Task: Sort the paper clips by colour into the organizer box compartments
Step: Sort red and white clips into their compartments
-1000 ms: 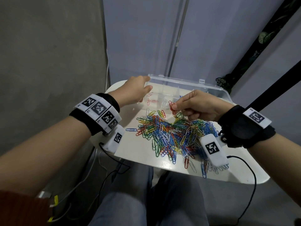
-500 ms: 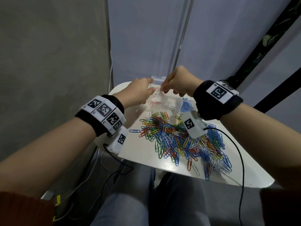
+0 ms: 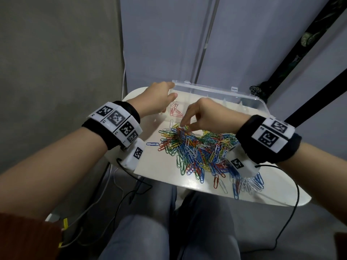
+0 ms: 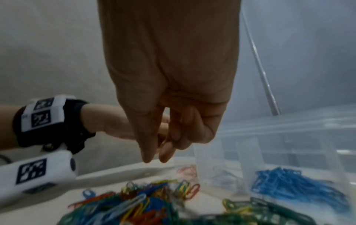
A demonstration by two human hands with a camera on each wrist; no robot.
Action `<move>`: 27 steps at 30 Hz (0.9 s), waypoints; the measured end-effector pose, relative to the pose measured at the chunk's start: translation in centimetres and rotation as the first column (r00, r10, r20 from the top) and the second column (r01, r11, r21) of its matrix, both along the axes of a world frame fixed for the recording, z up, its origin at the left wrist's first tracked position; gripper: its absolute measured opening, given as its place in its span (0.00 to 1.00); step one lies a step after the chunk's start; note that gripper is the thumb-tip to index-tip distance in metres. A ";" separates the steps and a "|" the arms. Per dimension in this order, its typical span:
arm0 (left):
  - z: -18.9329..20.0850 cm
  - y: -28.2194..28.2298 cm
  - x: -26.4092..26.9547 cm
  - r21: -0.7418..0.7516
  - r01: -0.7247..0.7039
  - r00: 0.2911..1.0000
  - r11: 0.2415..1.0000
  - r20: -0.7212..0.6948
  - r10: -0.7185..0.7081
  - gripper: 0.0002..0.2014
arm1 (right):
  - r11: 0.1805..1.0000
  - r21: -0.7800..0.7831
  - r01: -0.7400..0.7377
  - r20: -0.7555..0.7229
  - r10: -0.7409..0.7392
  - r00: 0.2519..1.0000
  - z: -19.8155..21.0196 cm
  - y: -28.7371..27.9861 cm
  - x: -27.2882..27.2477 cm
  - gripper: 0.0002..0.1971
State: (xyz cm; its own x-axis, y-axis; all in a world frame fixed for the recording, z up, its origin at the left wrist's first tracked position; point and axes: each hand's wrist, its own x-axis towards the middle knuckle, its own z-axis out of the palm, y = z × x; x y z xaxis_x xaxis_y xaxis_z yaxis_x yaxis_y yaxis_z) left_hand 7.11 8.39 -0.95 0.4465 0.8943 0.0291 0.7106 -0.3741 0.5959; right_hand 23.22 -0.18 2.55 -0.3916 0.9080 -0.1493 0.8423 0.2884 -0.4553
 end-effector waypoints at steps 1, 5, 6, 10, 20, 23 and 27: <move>0.0 0.0 0.0 0.004 0.001 1.000 1.000 0.000 -0.001 0.23 | 1.000 -0.003 -0.031 0.026 0.031 0.999 -0.5 0.1 -0.2 0.12; 0.2 -0.1 -0.1 0.002 0.007 1.000 1.000 0.006 -0.007 0.23 | 0.999 -0.007 -0.054 0.108 0.054 0.993 -1.9 0.8 -0.8 0.14; 0.2 -0.1 -0.1 -0.001 0.008 1.000 1.000 0.008 -0.008 0.23 | 0.999 -0.006 -0.045 0.129 0.046 0.991 -2.1 1.0 -0.9 0.14; 0.1 -0.2 -0.1 0.000 0.007 1.000 1.000 0.015 -0.007 0.23 | 0.999 0.013 -0.031 0.161 0.028 0.987 -2.5 1.4 -0.6 0.08; -0.1 -0.1 -0.1 -0.024 -0.014 1.000 1.000 0.022 0.015 0.24 | 0.998 -0.029 0.055 -0.057 -0.056 0.997 -0.8 0.4 1.8 0.07; -0.1 -0.2 -0.1 -0.030 -0.015 1.000 0.999 0.020 0.016 0.24 | 0.995 -0.098 -0.002 -0.086 -0.006 0.996 -0.4 -0.8 1.7 0.05; -0.1 -0.1 -0.1 -0.026 -0.015 1.000 1.000 0.016 0.016 0.24 | 0.985 -0.150 -0.083 -0.060 0.074 0.995 -0.7 -2.0 0.9 0.04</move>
